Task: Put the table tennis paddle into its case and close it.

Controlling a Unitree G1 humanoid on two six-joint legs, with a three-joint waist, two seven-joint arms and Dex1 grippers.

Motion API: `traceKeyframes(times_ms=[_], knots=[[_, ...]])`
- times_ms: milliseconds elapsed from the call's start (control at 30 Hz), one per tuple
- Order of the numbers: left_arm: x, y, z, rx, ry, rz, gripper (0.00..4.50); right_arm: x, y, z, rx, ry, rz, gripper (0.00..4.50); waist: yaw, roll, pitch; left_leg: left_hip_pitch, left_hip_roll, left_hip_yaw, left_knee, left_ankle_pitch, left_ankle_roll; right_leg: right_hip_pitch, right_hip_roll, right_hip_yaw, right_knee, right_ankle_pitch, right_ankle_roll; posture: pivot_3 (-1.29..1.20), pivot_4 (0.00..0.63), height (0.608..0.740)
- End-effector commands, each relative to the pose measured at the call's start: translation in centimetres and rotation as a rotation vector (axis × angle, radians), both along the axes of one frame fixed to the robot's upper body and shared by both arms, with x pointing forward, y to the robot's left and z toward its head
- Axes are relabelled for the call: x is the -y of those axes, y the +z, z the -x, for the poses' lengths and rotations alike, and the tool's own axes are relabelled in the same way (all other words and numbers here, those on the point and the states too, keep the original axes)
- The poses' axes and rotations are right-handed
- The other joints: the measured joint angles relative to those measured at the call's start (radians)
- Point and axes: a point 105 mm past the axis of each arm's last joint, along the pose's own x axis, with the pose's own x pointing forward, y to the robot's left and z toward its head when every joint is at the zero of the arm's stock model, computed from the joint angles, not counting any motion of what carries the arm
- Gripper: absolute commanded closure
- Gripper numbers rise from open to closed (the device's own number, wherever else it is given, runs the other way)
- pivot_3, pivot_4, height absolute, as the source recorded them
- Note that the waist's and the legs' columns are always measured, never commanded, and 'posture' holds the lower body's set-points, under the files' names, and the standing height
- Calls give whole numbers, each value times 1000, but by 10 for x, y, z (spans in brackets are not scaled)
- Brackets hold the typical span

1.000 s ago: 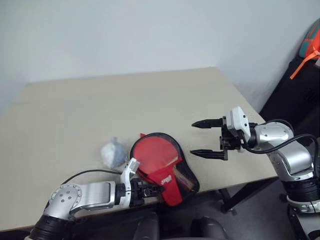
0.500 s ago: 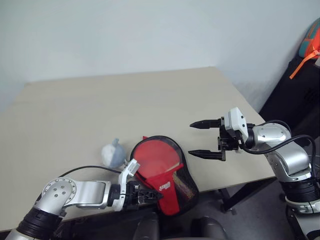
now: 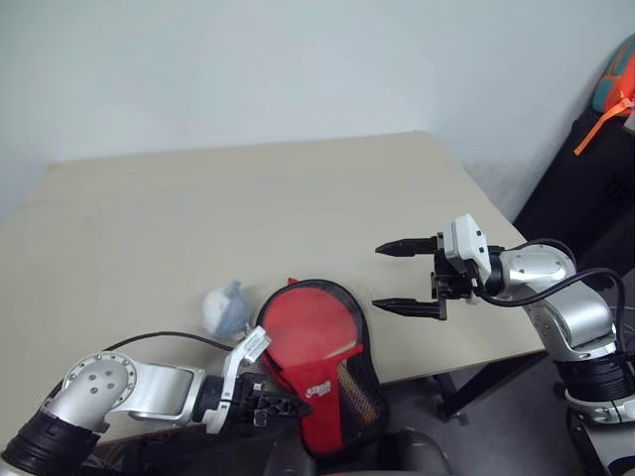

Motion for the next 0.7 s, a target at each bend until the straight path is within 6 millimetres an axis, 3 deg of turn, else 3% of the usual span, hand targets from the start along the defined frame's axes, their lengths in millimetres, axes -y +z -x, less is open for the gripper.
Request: traceKeyframes(times_ms=[33,500,533,700], knots=[[3,9,3,29,-38,28,4469,-3,12,3,57,18,-23,0,0,0,0,-1,0,-1,-2,0,0,0,1,-1,-3,0,0,0,0,706],[1,1,-12,116,-5,2,4469,-4,13,2,59,17,-26,0,0,0,0,0,0,-1,-4,0,0,-1,0,-2,-6,0,0,0,0,706],[0,2,-13,121,-5,2,3982,-4,13,2,59,16,-26,0,1,0,0,0,0,-1,-4,0,0,-1,0,-2,-6,0,0,0,0,706],[-3,12,-18,143,9,37,2426,-5,12,2,58,17,-29,0,0,0,0,0,0,0,-4,0,0,-1,0,-2,-6,0,0,0,0,706]])
